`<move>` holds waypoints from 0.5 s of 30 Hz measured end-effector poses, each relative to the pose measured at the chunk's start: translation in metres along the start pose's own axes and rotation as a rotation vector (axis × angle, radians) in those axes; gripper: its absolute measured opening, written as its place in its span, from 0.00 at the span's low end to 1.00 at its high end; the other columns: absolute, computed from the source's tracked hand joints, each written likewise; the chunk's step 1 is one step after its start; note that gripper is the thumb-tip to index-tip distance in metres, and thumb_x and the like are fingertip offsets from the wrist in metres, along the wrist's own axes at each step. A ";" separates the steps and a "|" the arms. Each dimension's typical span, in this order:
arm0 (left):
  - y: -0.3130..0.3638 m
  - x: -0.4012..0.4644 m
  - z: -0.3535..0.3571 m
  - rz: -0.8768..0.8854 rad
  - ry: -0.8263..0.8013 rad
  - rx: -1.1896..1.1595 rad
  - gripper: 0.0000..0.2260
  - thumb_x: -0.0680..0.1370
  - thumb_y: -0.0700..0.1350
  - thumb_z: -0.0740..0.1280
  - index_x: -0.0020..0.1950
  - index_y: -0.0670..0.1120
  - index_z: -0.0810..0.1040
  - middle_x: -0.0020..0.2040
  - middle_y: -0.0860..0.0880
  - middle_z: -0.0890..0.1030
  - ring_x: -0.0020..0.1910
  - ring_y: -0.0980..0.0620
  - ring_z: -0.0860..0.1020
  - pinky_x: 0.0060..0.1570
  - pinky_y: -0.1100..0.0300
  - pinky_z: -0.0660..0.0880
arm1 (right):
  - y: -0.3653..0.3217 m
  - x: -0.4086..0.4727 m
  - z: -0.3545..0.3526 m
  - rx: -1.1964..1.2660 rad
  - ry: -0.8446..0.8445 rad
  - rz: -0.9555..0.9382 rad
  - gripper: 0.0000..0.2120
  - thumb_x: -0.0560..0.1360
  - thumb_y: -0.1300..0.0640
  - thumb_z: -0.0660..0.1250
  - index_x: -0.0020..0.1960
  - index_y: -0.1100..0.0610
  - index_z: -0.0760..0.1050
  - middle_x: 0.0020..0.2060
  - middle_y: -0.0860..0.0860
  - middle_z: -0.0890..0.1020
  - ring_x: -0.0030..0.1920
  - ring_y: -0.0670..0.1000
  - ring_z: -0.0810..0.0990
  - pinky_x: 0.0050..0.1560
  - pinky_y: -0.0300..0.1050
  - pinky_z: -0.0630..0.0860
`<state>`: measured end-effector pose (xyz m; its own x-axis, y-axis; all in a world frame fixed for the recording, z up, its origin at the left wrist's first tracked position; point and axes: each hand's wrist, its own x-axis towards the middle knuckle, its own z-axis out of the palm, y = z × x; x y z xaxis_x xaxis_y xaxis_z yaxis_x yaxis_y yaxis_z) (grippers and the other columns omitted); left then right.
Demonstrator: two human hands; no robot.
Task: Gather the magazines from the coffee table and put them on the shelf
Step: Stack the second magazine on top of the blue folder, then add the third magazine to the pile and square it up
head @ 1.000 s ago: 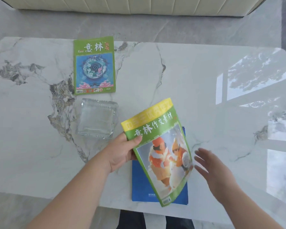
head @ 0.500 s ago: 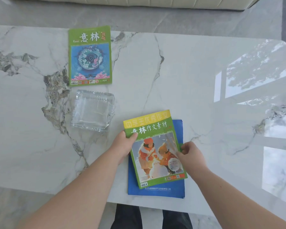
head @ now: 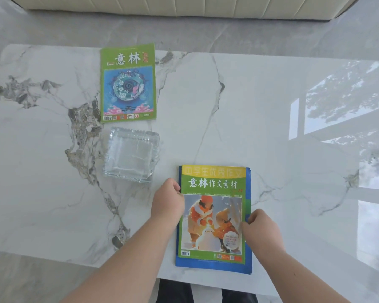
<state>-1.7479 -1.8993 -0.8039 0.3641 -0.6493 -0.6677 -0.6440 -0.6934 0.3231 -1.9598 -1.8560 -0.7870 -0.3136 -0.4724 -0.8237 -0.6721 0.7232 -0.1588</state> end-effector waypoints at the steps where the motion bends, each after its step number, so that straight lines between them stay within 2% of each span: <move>1: 0.004 0.002 -0.006 -0.006 -0.031 0.025 0.03 0.77 0.41 0.65 0.49 0.47 0.74 0.43 0.51 0.78 0.42 0.49 0.77 0.39 0.58 0.72 | -0.006 0.000 -0.004 0.016 0.019 -0.006 0.02 0.74 0.57 0.61 0.43 0.54 0.69 0.37 0.51 0.80 0.34 0.50 0.78 0.30 0.42 0.69; 3: 0.012 0.009 -0.024 -0.018 -0.067 0.014 0.04 0.76 0.44 0.67 0.49 0.48 0.74 0.46 0.51 0.80 0.45 0.48 0.78 0.42 0.59 0.71 | -0.026 -0.001 -0.013 0.072 0.069 -0.044 0.02 0.75 0.56 0.60 0.45 0.54 0.70 0.38 0.50 0.80 0.36 0.50 0.78 0.31 0.43 0.69; 5: 0.023 0.020 -0.049 -0.023 -0.057 -0.084 0.02 0.75 0.43 0.65 0.45 0.50 0.75 0.45 0.50 0.81 0.44 0.47 0.80 0.42 0.58 0.73 | -0.056 0.000 -0.020 0.167 0.103 -0.115 0.03 0.76 0.58 0.59 0.47 0.53 0.72 0.40 0.49 0.80 0.38 0.49 0.77 0.33 0.43 0.69; 7: 0.034 0.035 -0.082 -0.059 -0.015 -0.283 0.06 0.74 0.40 0.63 0.41 0.50 0.75 0.41 0.49 0.82 0.42 0.44 0.82 0.42 0.52 0.79 | -0.096 0.002 -0.026 0.242 0.102 -0.190 0.06 0.76 0.60 0.59 0.48 0.53 0.74 0.41 0.48 0.80 0.37 0.47 0.76 0.34 0.42 0.69; 10: 0.042 0.062 -0.134 -0.106 0.046 -0.533 0.09 0.75 0.35 0.61 0.41 0.47 0.74 0.40 0.48 0.81 0.37 0.47 0.80 0.45 0.50 0.79 | -0.163 0.011 -0.029 0.356 0.027 -0.268 0.06 0.76 0.60 0.61 0.49 0.52 0.75 0.42 0.47 0.80 0.38 0.50 0.77 0.33 0.43 0.72; 12: 0.042 0.083 -0.159 -0.086 0.078 -0.565 0.10 0.75 0.34 0.61 0.40 0.48 0.74 0.39 0.48 0.81 0.38 0.46 0.79 0.47 0.48 0.80 | -0.201 0.017 -0.028 0.417 -0.009 -0.300 0.07 0.76 0.60 0.63 0.51 0.53 0.77 0.45 0.49 0.82 0.44 0.54 0.81 0.42 0.49 0.80; 14: 0.034 0.111 -0.188 -0.047 0.135 -0.544 0.10 0.75 0.36 0.63 0.39 0.50 0.74 0.38 0.49 0.80 0.42 0.43 0.81 0.49 0.46 0.80 | -0.246 0.025 -0.017 0.481 -0.058 -0.310 0.09 0.75 0.61 0.65 0.54 0.55 0.78 0.46 0.49 0.83 0.48 0.55 0.82 0.54 0.55 0.81; 15: 0.031 0.125 -0.199 -0.021 0.165 -0.513 0.09 0.75 0.36 0.64 0.39 0.50 0.74 0.38 0.51 0.79 0.44 0.43 0.81 0.47 0.48 0.81 | -0.266 0.027 -0.013 0.525 -0.087 -0.305 0.10 0.76 0.62 0.65 0.56 0.57 0.78 0.47 0.50 0.83 0.49 0.55 0.82 0.57 0.55 0.80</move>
<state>-1.5888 -2.0639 -0.7442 0.5011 -0.6453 -0.5766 -0.2390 -0.7435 0.6245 -1.7986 -2.0676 -0.7604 -0.0883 -0.6707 -0.7365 -0.2957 0.7237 -0.6236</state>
